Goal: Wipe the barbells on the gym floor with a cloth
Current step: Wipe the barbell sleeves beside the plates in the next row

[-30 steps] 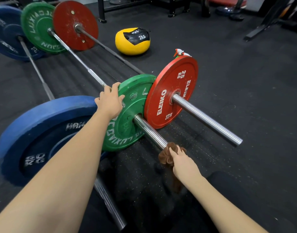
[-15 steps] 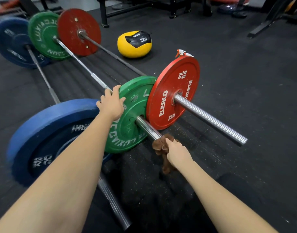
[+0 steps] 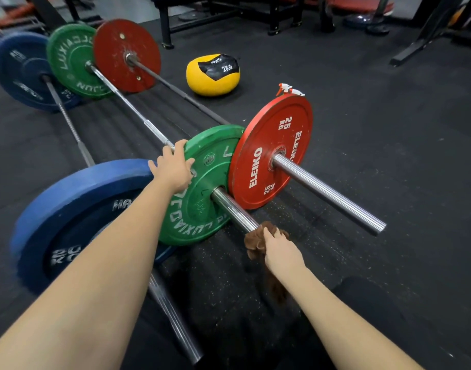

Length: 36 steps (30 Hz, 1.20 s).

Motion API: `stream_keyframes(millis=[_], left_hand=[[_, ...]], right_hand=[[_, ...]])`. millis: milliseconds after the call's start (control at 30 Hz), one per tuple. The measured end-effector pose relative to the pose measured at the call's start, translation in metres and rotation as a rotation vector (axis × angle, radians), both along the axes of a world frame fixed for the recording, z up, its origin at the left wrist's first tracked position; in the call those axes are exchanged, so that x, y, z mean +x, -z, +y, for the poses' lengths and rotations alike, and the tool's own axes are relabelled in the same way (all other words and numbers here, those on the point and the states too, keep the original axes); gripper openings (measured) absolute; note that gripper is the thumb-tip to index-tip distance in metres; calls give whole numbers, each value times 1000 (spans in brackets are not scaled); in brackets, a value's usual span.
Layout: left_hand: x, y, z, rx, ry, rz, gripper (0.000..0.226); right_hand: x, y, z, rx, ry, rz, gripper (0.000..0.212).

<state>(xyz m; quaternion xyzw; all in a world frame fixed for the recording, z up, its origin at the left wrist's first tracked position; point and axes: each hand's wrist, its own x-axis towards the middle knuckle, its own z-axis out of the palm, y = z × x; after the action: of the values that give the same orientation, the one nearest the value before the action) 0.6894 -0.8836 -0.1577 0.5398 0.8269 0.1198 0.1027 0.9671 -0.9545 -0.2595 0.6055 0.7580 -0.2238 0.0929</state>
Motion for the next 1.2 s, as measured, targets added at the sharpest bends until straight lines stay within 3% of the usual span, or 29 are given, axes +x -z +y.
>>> stream_keyframes(millis=[400,600,700,867,967,1000,1100,1200], left_hand=[[-3,-6,-4,-32,47,-5,52],[-27,-15,-18,-11,225,180,57],[-34,-7,-22,63,281,225,60],[-33,9,-25,239,267,266,57],[-32,9,-26,292,264,290,55],[-32,8,-25,290,263,294,55],[-33,6,-21,247,254,247,55],[-35,4,-18,199,261,197,57]], right_hand=[[32,2,-16,-19,-4,13,67],[60,-10,-36,-21,-82,-136,63],[52,-14,-27,-23,-79,-154,46],[5,-2,7,5,-35,2,52],[-30,5,39,-7,66,99,39],[-39,6,52,-36,122,146,46],[-54,19,96,-264,355,399,75],[-59,33,132,-659,643,772,63]])
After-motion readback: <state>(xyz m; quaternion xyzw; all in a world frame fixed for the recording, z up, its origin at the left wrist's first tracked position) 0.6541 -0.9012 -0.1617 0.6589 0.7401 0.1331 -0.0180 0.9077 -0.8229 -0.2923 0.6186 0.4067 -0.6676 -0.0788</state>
